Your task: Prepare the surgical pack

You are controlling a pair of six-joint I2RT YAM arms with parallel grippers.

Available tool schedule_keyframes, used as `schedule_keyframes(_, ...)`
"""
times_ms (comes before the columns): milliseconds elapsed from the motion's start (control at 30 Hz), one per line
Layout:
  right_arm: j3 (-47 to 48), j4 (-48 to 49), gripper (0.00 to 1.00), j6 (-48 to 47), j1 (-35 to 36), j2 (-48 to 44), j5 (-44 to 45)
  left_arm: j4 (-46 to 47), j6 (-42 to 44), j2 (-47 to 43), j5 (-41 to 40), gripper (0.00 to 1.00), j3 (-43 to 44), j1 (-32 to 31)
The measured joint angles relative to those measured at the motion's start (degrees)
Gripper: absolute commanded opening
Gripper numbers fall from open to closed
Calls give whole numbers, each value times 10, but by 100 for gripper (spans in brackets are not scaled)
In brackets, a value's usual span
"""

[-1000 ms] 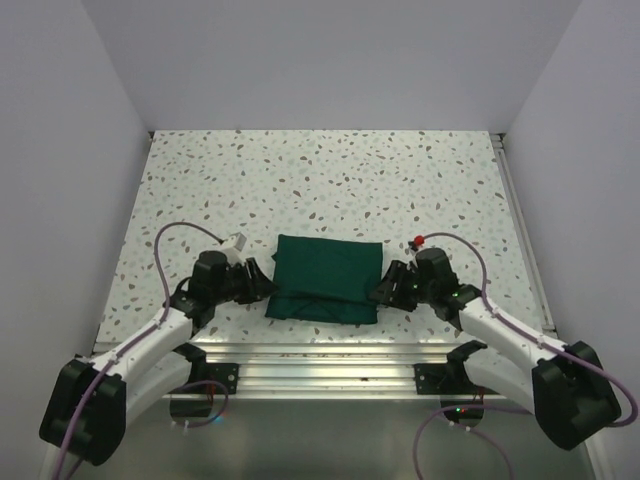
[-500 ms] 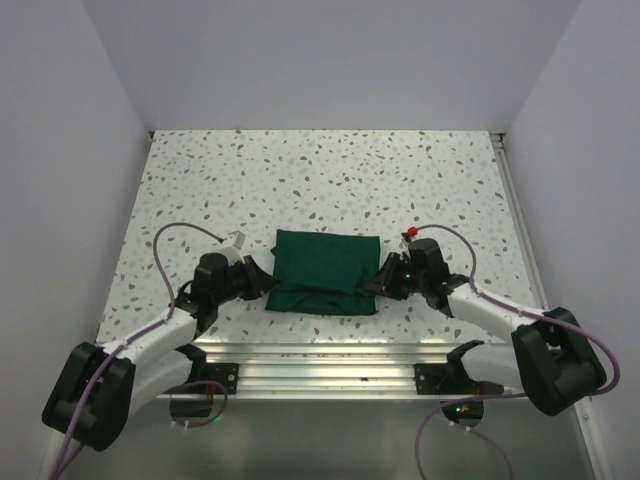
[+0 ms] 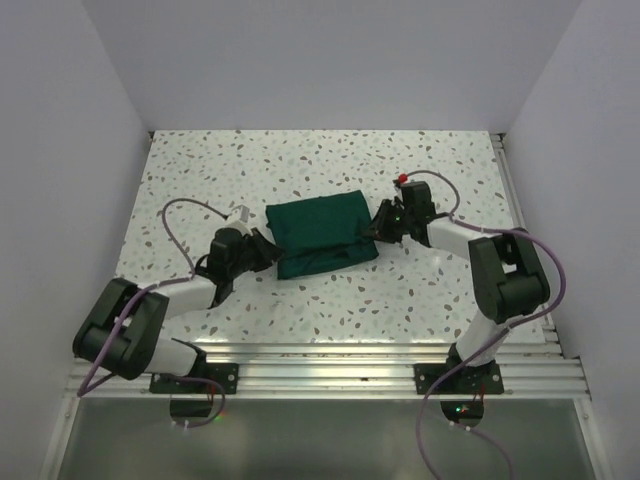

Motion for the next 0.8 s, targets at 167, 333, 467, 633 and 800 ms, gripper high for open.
schedule_keyframes(167,96,-17,37,-16,-8,68,18,-10,9,70,-40,0,75,0)
schedule_keyframes(333,125,-37,53,-17,-5,68,32,-46,21,73,-57,21,101,-1)
schedule_keyframes(467,129,-66,60,-20,-3,45,52,-87,33,47,-74,34,102,-4)
schedule_keyframes(633,129,-94,69,-16,-3,-3,83,-141,44,1,-90,43,108,-4)
schedule_keyframes(800,128,-99,69,16,2,-38,98,-187,52,-15,-98,46,135,-4)
